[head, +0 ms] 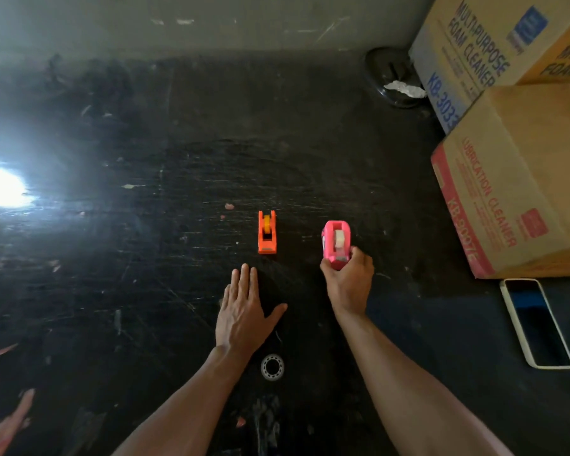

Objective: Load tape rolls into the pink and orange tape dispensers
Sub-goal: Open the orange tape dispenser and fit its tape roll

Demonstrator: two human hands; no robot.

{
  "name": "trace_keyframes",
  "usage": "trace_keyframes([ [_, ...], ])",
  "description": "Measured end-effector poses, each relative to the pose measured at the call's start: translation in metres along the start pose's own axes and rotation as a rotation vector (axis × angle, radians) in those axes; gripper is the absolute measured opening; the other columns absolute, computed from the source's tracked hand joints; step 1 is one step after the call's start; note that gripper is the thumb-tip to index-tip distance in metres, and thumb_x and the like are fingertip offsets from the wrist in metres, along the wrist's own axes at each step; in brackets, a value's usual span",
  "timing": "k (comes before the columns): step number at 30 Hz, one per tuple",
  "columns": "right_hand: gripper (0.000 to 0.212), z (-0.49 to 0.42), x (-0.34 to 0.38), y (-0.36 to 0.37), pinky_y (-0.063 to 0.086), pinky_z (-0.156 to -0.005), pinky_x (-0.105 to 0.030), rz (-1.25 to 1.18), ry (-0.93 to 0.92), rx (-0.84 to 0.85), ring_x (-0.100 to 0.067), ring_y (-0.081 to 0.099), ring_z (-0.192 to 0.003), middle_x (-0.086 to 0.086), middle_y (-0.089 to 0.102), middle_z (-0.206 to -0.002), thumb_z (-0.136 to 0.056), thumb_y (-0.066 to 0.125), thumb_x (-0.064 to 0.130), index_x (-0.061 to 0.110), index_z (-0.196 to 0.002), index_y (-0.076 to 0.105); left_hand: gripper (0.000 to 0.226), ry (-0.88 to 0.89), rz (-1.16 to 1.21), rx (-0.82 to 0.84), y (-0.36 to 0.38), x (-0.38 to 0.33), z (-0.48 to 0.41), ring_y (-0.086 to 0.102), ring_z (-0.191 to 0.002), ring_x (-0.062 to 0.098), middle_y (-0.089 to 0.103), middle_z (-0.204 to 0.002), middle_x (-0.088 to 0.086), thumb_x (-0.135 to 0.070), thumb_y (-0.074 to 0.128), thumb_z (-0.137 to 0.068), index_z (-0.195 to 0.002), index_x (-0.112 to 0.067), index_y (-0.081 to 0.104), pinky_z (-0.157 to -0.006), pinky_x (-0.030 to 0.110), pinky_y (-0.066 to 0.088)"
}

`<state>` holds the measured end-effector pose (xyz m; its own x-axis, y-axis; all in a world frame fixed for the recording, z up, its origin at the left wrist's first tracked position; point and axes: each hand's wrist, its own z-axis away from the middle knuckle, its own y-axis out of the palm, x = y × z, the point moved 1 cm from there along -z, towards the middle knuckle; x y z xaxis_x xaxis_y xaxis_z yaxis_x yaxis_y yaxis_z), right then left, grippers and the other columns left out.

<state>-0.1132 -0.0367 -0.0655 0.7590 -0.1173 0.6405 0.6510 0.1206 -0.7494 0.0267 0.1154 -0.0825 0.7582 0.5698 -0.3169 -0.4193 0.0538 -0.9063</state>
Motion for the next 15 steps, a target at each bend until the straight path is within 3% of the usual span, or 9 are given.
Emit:
trace_keyframes([
  [6, 0.075, -0.039, 0.025, 0.019, 0.056, -0.098, -0.039, 0.029, -0.054, -0.009, -0.028, 0.058, -0.124, -0.015, 0.056, -0.137, -0.08, 0.084, 0.039, 0.008, -0.14, 0.052, 0.106, 0.002, 0.011, 0.0, 0.001, 0.004, -0.001, -0.004, -0.16, 0.024, -0.002, -0.173, 0.009, -0.078, 0.041, -0.091, -0.164, -0.011, 0.002, -0.128, 0.037, 0.003],
  [10, 0.093, -0.03, 0.025, 0.017, 0.052, -0.106, -0.043, -0.051, 0.057, 0.022, -0.029, 0.053, -0.133, -0.014, 0.048, -0.147, -0.077, 0.086, 0.042, 0.009, -0.151, 0.039, 0.103, 0.014, 0.031, 0.019, -0.003, 0.007, -0.004, -0.001, -0.161, 0.023, 0.002, -0.173, 0.007, -0.073, 0.046, -0.092, -0.164, -0.012, 0.005, -0.129, 0.036, 0.005],
  [13, 0.073, 0.005, 0.023, 0.013, 0.056, -0.1, -0.042, -0.111, 0.115, -0.044, -0.026, 0.059, -0.124, -0.011, 0.053, -0.139, -0.084, 0.081, 0.037, 0.012, -0.143, 0.047, 0.085, -0.01, 0.222, 0.013, -0.018, 0.011, -0.008, 0.011, -0.16, 0.019, 0.018, -0.171, 0.004, -0.055, 0.055, -0.098, -0.163, -0.015, 0.017, -0.127, 0.033, 0.014],
  [15, 0.052, 0.032, 0.026, 0.016, 0.057, -0.092, -0.036, -0.153, 0.048, -0.036, -0.022, 0.063, -0.112, -0.008, 0.059, -0.128, -0.089, 0.077, 0.032, 0.013, -0.133, 0.056, 0.071, -0.092, 0.419, -0.017, -0.033, 0.015, -0.015, 0.026, -0.155, 0.019, 0.034, -0.166, 0.004, -0.042, 0.057, -0.101, -0.161, -0.017, 0.028, -0.125, 0.037, 0.027],
])
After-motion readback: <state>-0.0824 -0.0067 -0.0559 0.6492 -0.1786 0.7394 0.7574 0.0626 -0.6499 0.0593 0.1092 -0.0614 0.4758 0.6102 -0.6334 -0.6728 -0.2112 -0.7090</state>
